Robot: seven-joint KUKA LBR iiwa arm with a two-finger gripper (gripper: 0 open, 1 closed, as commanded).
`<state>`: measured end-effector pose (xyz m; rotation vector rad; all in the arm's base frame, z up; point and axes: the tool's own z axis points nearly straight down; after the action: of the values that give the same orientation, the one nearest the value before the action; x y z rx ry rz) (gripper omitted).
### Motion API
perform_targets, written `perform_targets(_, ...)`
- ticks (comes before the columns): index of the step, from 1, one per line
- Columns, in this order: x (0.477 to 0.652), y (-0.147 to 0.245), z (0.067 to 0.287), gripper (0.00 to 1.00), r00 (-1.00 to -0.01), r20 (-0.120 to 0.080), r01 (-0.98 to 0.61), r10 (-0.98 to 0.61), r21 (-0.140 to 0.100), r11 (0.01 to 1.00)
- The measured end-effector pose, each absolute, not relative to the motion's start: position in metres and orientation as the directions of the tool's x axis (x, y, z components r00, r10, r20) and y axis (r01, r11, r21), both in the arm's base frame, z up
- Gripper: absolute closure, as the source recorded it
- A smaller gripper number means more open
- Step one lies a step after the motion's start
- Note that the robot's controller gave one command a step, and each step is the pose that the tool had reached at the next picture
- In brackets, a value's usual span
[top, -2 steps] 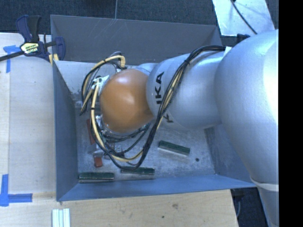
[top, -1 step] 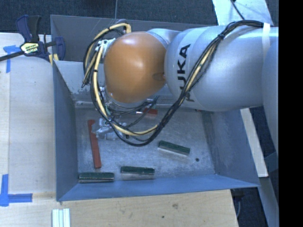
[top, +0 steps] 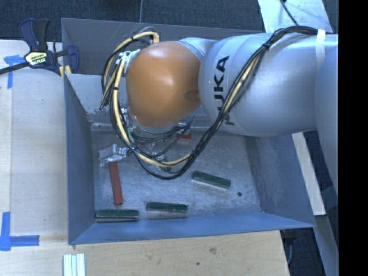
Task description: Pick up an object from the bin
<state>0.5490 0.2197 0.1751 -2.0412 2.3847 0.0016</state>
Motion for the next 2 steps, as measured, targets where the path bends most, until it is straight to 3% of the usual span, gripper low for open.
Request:
perform_targets(1,0.5784,0.2107,0.0652,0.00,-0.148,0.001,-0.989,-0.989,0.004,0.148)
perform_targets(2,0.5801,0.2125,0.0715,1.00,-0.149,-0.005,-0.989,-0.989,-0.002,0.149)
